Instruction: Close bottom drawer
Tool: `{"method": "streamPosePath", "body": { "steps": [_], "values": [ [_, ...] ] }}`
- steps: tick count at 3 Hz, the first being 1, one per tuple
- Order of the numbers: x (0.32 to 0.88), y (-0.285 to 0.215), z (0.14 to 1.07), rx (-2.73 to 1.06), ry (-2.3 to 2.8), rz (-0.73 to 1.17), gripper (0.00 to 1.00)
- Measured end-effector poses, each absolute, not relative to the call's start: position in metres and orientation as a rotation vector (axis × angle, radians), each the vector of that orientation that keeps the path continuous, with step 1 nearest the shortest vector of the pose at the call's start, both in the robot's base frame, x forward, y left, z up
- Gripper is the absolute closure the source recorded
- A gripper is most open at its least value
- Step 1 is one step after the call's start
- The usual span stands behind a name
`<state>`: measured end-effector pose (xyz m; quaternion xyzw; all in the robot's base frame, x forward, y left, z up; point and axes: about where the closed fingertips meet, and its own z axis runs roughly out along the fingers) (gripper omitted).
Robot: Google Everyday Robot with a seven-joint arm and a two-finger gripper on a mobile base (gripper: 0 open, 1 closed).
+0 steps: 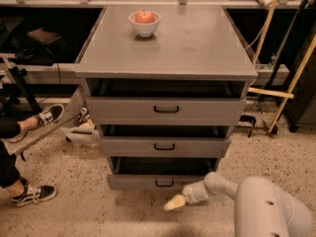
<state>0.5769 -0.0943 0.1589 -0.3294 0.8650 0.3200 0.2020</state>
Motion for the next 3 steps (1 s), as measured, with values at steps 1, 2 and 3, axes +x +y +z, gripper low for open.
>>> {"method": "streamPosePath", "body": {
  "steps": [1,2,3],
  "values": [
    [0.626,-0.101,0.172,-0.768,2.362,0.804,0.00],
    [0.647,-0.104,0.178,-0.695,2.330,0.769,0.00],
    [0.670,-0.106,0.186,-0.600,2.276,0.735,0.00]
  ]
}}
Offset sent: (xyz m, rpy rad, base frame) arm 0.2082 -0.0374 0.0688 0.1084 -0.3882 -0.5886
